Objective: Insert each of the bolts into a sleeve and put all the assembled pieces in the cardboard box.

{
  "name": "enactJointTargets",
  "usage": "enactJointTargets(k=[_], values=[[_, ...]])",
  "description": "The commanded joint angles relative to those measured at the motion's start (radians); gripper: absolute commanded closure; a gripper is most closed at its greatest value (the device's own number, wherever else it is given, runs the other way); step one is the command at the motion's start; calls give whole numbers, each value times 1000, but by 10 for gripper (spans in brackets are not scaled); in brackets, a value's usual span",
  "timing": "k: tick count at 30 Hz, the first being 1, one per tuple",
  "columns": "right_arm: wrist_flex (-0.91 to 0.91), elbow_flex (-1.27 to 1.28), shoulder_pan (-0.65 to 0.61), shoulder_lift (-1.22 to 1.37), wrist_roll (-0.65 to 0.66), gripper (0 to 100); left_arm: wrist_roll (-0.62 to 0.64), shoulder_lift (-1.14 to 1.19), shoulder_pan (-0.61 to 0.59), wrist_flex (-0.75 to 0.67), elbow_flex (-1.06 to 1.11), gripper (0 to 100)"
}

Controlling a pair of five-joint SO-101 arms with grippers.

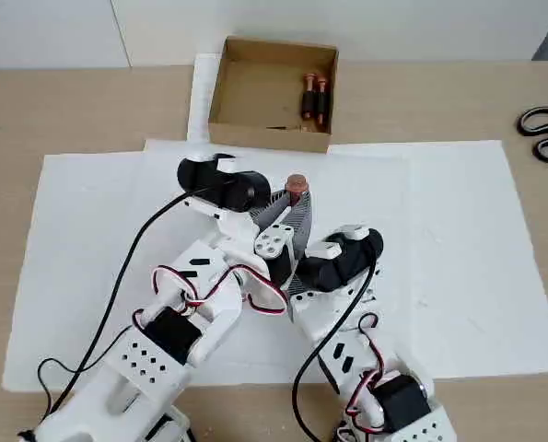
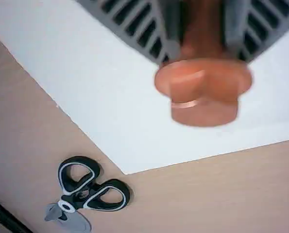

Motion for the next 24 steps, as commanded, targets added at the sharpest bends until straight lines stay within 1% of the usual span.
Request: enactJointTargets(k=[1,9,13,24], values=[[-25,-26,8,-15,-9,995,3,-23,5,-25,-1,994],[-25,-28,8,-15,-9,995,5,-25,3,-28,-8,994],[-25,-28,8,-15,-9,995,5,-26,2,-61,-2,994],[-24,-28,8,-15,-9,995,2,-21,2,-57,7,994]])
